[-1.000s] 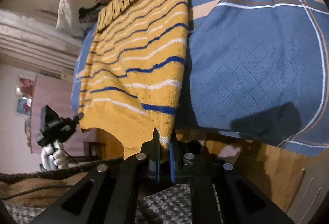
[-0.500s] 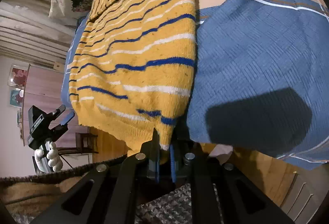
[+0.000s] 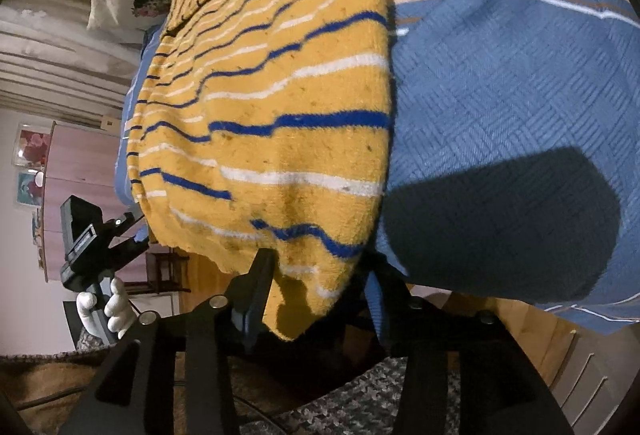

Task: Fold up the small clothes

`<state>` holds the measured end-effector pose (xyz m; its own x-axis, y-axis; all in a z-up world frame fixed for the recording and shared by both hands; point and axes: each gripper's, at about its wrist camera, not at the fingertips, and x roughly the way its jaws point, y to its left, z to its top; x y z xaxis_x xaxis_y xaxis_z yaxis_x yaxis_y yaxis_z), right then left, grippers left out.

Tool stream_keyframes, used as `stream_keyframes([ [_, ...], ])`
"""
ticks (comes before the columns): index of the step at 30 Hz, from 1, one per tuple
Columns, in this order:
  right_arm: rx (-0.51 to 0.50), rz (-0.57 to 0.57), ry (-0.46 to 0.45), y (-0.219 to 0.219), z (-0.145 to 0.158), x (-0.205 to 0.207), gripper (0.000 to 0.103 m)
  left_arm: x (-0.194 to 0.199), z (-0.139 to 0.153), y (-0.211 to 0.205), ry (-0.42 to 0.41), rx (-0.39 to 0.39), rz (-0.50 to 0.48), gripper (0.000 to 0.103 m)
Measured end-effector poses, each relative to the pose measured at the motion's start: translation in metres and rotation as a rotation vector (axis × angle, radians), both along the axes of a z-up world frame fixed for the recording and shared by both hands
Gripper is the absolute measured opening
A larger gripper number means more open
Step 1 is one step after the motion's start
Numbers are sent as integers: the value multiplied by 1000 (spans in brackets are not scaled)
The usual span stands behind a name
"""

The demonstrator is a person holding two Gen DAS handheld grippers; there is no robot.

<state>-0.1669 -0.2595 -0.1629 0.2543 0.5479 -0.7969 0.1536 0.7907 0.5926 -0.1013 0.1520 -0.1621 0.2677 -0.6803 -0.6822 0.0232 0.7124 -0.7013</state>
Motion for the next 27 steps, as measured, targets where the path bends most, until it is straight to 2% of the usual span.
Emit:
stream_keyframes([
  [1, 8, -4, 7, 0, -3, 1, 51, 0, 0, -2, 9, 3, -8, 50],
  [3, 21, -7, 17, 0, -8, 3, 52, -1, 0, -6, 27, 0, -20, 28],
  [5, 30, -1, 18, 0, -11, 5, 52, -1, 1, -7, 47, 14, -19, 14],
  [6, 38, 4, 18, 0, -12, 5, 52, -2, 2, -7, 53, 15, -14, 11],
  [7, 47, 12, 20, 2, -12, 6, 49, -3, 4, -5, 57, 6, -4, 10],
  [8, 55, 20, 17, 3, -12, 5, 32, -4, 6, -5, 58, 5, 2, 9],
  [9, 73, 34, 10, 3, -10, 4, 20, -6, 10, -5, 55, 5, 7, 9],
  [10, 83, 42, 5, 4, -8, 3, 11, -7, 14, -4, 49, 4, 9, 9],
  [11, 85, 46, -3, 3, -4, 2, 8, -9, 20, -3, 42, 1, 10, 9],
  [15, 73, 78, -57, 0, 19, -7, 7, -14, 43, -1, 7, -7, 13, 8],
  [20, 96, 113, -156, -4, 65, -14, 6, -13, 77, -2, -53, -18, 23, 8],
  [27, 168, 89, -298, -10, 125, 4, 6, 10, 123, -2, -140, -64, 55, 8],
])
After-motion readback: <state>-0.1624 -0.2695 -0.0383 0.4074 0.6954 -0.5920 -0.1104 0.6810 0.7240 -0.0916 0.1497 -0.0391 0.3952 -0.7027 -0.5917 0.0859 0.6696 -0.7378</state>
